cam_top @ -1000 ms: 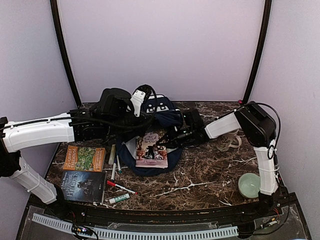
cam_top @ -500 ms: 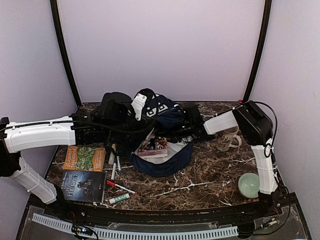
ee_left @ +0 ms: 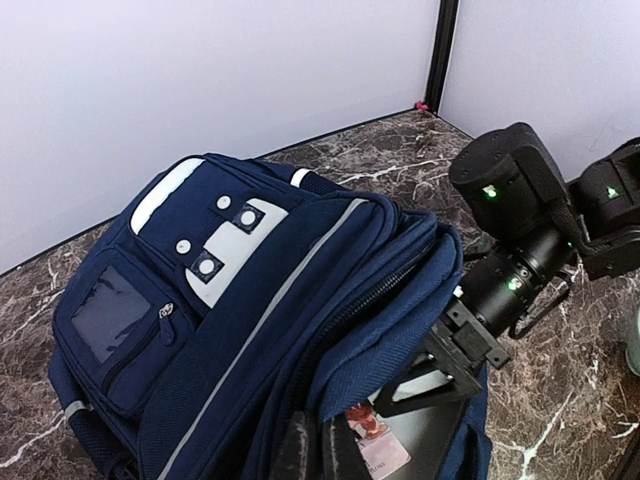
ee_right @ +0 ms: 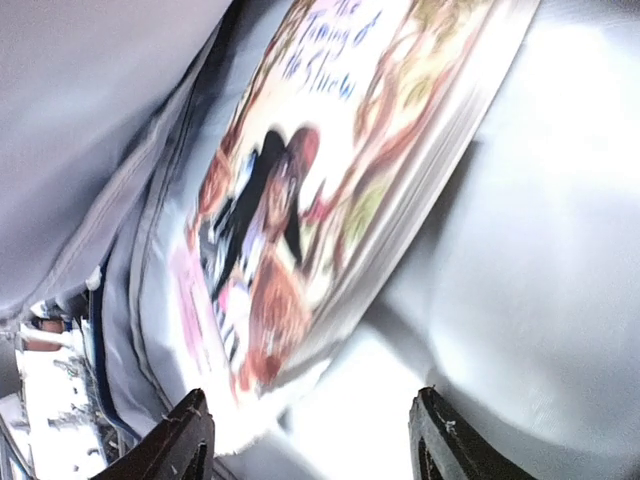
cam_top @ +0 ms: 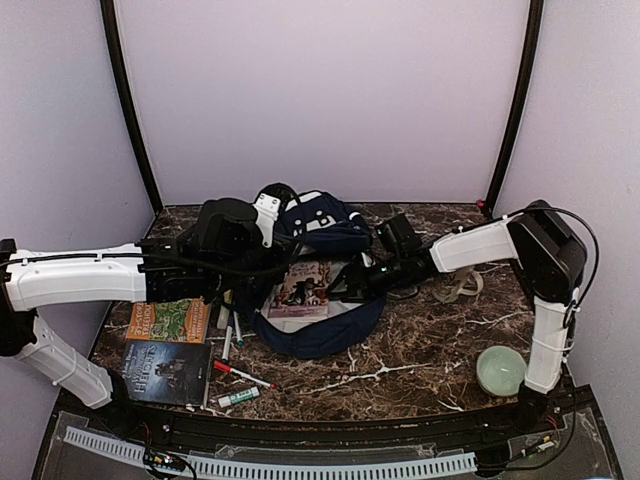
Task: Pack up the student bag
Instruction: Place the book in the largest pocket of the bag, then adjust the book in the largest pocket of the bag.
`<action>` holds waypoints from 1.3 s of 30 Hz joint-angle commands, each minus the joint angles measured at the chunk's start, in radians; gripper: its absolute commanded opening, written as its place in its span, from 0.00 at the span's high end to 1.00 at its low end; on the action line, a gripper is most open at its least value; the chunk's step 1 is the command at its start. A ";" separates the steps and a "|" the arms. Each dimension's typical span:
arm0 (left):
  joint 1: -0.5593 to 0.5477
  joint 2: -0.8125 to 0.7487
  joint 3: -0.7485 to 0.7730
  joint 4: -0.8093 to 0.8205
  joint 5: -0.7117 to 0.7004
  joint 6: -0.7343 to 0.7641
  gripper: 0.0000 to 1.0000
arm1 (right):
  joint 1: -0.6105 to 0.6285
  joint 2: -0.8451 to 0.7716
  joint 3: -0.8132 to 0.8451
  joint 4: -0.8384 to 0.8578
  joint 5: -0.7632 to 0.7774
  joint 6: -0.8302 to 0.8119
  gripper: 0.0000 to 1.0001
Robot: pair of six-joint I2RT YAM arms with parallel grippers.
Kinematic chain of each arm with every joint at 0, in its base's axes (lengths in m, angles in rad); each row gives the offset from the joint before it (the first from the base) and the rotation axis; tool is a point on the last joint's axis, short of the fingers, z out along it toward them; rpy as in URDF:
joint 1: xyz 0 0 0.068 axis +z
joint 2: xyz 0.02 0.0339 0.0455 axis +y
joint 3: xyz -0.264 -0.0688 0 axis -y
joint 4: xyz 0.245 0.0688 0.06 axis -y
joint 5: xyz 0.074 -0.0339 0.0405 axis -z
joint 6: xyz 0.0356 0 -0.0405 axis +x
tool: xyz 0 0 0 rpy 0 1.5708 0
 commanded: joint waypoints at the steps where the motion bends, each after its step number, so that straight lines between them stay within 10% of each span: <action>1: 0.013 -0.053 -0.005 0.071 -0.110 -0.030 1.00 | 0.027 -0.079 -0.069 -0.119 0.038 -0.159 0.35; 18: 0.053 -0.023 -0.014 0.063 -0.040 -0.128 1.00 | 0.207 -0.240 -0.031 -0.296 0.322 -0.589 0.61; 29: 0.079 -0.017 -0.029 0.085 0.125 -0.094 1.00 | 0.226 -0.340 0.006 -0.468 0.060 -0.857 0.47; 39: 0.079 0.019 -0.017 0.104 0.194 -0.142 1.00 | 0.380 -0.272 0.105 -0.464 0.229 -1.012 0.37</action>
